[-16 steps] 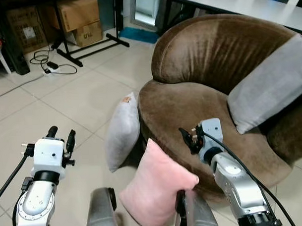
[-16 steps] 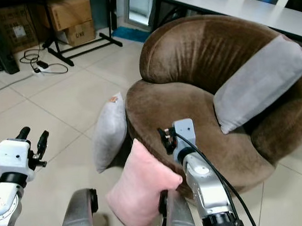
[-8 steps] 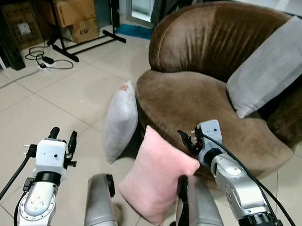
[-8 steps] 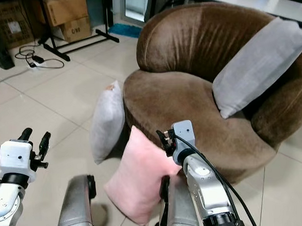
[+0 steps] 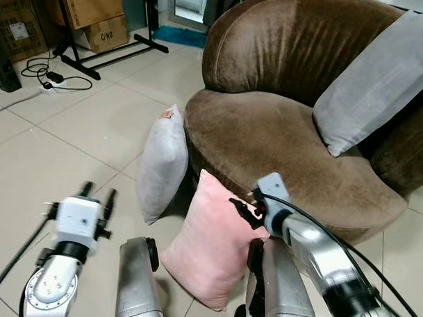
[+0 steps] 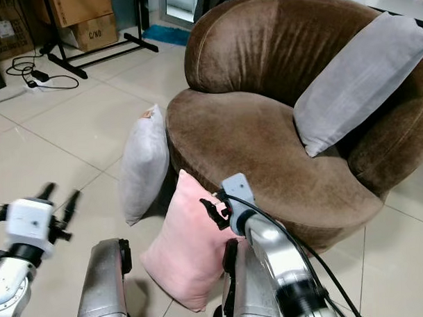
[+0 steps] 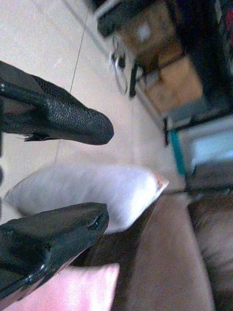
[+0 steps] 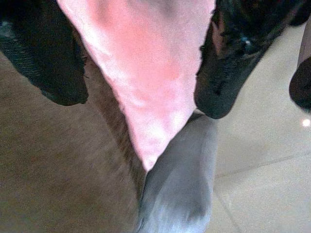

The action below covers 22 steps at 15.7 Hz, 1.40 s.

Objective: Move the pillow to the sofa from floor

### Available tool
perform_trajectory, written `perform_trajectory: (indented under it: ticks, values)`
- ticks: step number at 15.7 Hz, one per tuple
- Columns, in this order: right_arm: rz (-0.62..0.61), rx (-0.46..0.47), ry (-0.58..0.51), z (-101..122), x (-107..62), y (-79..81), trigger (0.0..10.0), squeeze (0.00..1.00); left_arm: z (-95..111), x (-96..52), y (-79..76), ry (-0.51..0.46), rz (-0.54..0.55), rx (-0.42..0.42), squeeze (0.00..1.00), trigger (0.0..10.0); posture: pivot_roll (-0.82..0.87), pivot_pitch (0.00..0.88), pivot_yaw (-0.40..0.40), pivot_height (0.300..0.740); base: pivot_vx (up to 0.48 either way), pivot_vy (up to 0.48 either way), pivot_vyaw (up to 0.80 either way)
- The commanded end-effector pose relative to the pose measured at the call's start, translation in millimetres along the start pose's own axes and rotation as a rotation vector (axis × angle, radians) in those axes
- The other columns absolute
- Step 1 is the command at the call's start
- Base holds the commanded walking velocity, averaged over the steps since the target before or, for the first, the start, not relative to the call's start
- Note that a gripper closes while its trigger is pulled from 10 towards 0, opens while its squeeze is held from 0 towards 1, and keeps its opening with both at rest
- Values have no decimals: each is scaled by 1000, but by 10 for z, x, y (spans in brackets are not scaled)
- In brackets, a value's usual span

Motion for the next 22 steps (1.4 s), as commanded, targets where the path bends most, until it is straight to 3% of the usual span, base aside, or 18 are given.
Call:
perform_trajectory:
  ticks: [1, 6, 7, 8, 12, 15, 18, 20, 22]
  values:
    - [1, -36, 33, -57, 23, -39, 10000, 1000, -28, 8, -78, 13, -49, -14, 0, 10000, 96, 0, -110, 465, 0, 0, 0]
    - [-48, -59, 128, -183, 189, -130, 10000, 1000, -12, -30, -184, 2, -152, 6, 0, 10000, 82, 0, -104, 465, 0, 0, 0]
    - [-86, -44, 146, -226, 225, -178, 10000, 725, 2, -26, -251, -1, -206, 15, 0, 10000, 84, 0, -104, 465, 0, 0, 0]
    - [-104, -25, 152, -250, 239, -206, 10000, 0, 26, -47, -301, -6, -245, 20, 0, 10000, 90, 0, -104, 465, 0, 0, 0]
    - [-142, -8, 125, -209, 281, -247, 10000, 0, 199, -165, -444, -49, -369, 33, 0, 10000, 91, 10, -88, 465, 0, 0, 0]
    - [-211, 20, 91, -170, 313, -299, 10000, 0, 261, -293, -446, -51, -428, 56, 0, 10000, 105, 111, -89, 465, 0, 0, 0]
    - [-207, 24, 81, -204, 334, -239, 10000, 0, 311, -391, -457, -46, -457, 59, 0, 10000, 95, 148, -93, 465, 0, 0, 0]
    - [-160, 149, -45, -26, 359, -136, 10000, 0, 334, -443, -380, -29, -388, 23, 0, 10000, 77, 137, -102, 465, 0, 0, 0]
    - [-92, 224, -175, 150, 305, -46, 10000, 0, 337, -504, -399, -11, -351, -1, 0, 10000, 61, 116, -111, 450, 0, 0, 0]
Point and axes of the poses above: a point about 5 cm out from each wrist's last joint towards the gripper, its own x axis pointing out of the wrist towards the gripper, its own z axis along the axis of the wrist's last joint, y = z × x, the point moved 6 cm from there along x, pointing out of the wrist towards the gripper, and after that the axes turned 12 degrees about x, right-handed, at the moved point
